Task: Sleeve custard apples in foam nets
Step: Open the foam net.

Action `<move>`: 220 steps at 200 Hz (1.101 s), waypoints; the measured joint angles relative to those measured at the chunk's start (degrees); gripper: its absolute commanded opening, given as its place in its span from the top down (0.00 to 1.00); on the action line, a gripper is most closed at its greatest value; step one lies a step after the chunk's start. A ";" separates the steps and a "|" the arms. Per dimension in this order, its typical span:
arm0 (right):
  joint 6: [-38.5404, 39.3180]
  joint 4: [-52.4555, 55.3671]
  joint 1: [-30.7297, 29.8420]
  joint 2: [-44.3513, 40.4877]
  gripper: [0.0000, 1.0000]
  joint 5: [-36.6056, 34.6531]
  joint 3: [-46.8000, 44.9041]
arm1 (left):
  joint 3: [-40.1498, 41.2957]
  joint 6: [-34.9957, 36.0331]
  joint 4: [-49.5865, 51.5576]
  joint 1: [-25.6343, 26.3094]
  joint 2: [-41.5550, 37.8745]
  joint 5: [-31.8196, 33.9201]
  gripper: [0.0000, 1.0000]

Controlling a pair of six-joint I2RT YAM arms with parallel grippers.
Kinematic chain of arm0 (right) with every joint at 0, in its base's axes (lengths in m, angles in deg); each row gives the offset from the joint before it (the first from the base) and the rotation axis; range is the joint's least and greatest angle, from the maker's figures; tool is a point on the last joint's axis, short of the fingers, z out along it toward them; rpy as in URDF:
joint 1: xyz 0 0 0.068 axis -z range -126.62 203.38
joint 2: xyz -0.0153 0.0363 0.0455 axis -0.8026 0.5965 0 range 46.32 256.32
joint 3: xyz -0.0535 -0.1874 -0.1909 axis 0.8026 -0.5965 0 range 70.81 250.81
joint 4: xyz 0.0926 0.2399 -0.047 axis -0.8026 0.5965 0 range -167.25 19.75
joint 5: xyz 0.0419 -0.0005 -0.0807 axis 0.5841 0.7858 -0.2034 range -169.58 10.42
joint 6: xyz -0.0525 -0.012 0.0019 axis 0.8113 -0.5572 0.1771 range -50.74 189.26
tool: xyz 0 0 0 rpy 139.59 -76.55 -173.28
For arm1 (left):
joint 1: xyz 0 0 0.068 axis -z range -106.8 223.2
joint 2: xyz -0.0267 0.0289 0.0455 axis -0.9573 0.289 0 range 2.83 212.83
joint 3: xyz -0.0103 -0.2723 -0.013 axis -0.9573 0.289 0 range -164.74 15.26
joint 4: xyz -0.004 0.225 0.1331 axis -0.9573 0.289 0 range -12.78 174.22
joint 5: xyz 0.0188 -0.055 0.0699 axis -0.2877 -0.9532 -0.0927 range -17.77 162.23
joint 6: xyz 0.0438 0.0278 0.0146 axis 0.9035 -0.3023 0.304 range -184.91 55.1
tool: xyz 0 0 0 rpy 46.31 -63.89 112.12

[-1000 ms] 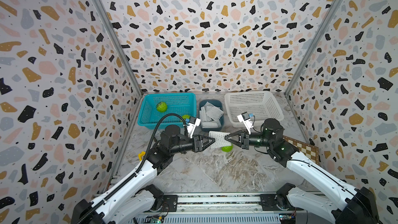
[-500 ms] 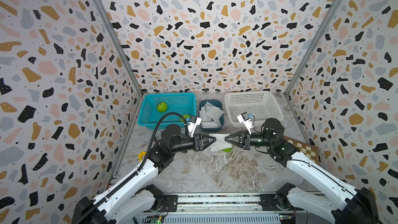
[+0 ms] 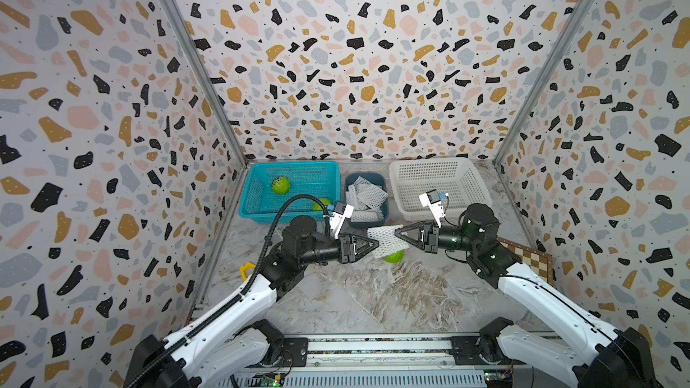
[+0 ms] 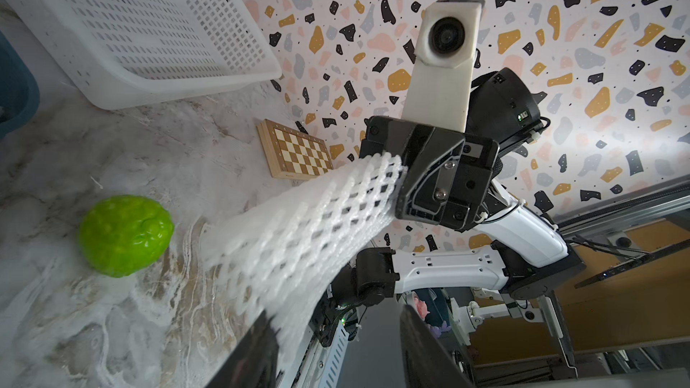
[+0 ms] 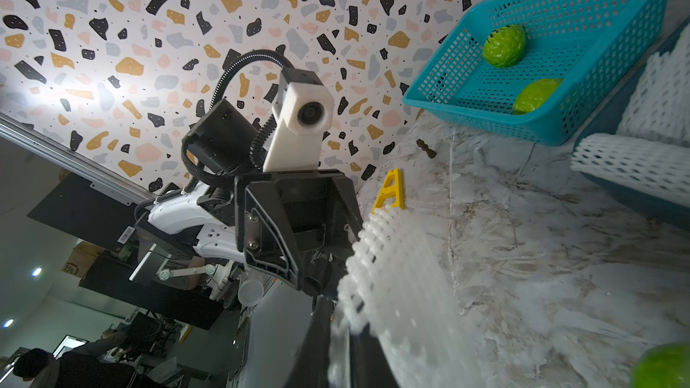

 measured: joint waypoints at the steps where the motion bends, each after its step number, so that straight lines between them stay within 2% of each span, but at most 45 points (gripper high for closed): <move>1: -0.07 -0.04 0.00 0.00 0.87 0.00 0.00 | 0.00 -0.04 -0.11 0.00 0.07 0.00 0.42; 14: -0.59 -0.79 0.00 0.00 0.87 0.39 0.00 | 0.00 -0.04 -0.66 0.17 0.92 -0.02 0.39; 37: -1.49 -1.90 0.00 0.00 0.87 1.03 0.00 | 0.00 -0.24 -0.92 0.39 1.92 -0.02 0.41; 85: -1.64 -1.88 0.11 0.04 0.87 0.96 0.00 | -0.02 -0.48 -1.27 0.61 2.05 0.02 0.62; 106: -1.62 -1.86 0.22 0.09 0.87 0.79 -0.02 | -0.02 -0.63 -1.31 0.63 2.03 0.04 0.77; 130: -1.46 -1.79 0.63 0.09 0.84 0.52 -0.02 | -0.02 -0.39 -1.27 0.66 2.03 0.26 0.88; 139: -1.44 -1.66 0.96 0.09 0.78 0.46 0.00 | -0.02 -0.42 -1.22 0.66 2.01 0.37 0.93; 151: -0.92 -1.38 1.38 0.07 0.62 0.33 -0.02 | -0.02 -0.24 -1.09 0.66 1.92 0.52 1.00; 163: -0.04 -0.24 1.75 -0.09 0.45 -0.13 0.04 | -0.07 0.28 -0.68 0.66 1.77 0.70 1.00; 173: 0.94 1.49 2.10 -0.46 0.36 -0.76 0.11 | -0.13 0.48 -0.39 0.66 1.75 0.83 1.00; 198: 3.91 6.12 4.22 -2.27 0.29 -2.91 0.24 | -0.52 1.22 1.01 0.66 1.77 1.40 1.00; 220: 4.98 9.01 9.31 -4.59 0.27 -4.48 0.11 | -1.51 2.05 2.12 0.66 1.77 1.64 1.00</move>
